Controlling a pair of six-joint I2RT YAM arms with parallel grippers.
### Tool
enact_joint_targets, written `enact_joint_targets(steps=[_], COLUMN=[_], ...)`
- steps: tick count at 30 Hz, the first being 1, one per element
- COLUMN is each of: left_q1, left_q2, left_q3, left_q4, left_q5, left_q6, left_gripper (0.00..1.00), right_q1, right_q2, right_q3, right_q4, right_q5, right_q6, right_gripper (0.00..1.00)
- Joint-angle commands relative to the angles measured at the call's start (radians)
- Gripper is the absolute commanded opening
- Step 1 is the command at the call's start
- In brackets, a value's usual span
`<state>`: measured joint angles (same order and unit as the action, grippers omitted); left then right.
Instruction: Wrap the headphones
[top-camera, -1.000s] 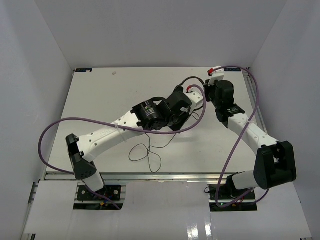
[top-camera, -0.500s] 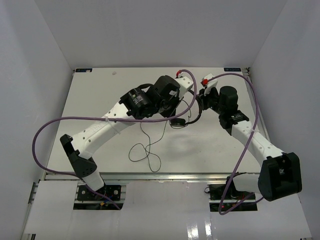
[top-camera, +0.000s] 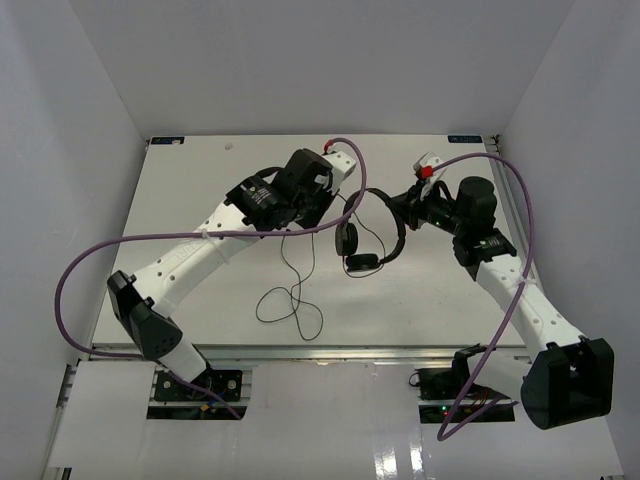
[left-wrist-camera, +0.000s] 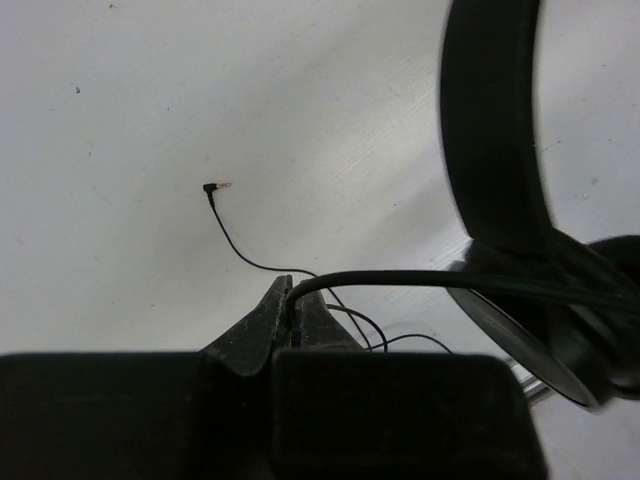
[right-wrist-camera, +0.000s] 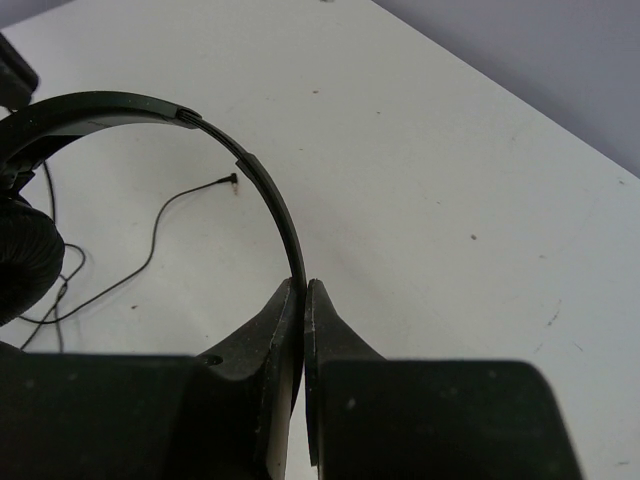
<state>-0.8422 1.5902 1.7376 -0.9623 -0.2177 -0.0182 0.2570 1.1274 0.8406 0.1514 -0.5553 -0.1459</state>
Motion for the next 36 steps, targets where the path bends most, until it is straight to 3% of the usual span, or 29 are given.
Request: enact_joint_targets(steps=[1, 14, 22, 25, 31, 36], left_q1=[0.025, 0.059, 0.067, 0.069, 0.073, 0.077], left_q2=[-0.107, -0.154, -0.247, -0.299, -0.363, -0.419], left_q3=[-0.098, -0.307, -0.45, -0.523, -0.647, -0.751], left_q4=[0.123, 0.39, 0.608, 0.706, 0.872, 1.003], left_q5=[0.044, 0.204, 0.269, 0.292, 0.331, 0.315], left_q6=[0.014, -0.071, -0.165, -0.207, -0.297, -0.321], left_gripper=[0.0, 0.0, 0.01, 0.17, 0.7, 0.81], right_q1=[-0.041, -0.066, -0.078, -0.085, -0.101, -0.101], right_q2=[-0.034, -0.005, -0.021, -0.019, -0.004, -0.004], right_q3=[0.033, 0.124, 0.158, 0.179, 0.254, 0.324], right_q4=[-0.015, -0.034, -0.033, -0.038, -0.089, -0.156], right_q5=[-0.184, -0.377, -0.343, -0.323, -0.271, -0.196], right_q6=[0.146, 0.482, 0.576, 0.586, 0.56, 0.506], right_gripper=[0.08, 0.08, 0.08, 0.08, 0.08, 0.08])
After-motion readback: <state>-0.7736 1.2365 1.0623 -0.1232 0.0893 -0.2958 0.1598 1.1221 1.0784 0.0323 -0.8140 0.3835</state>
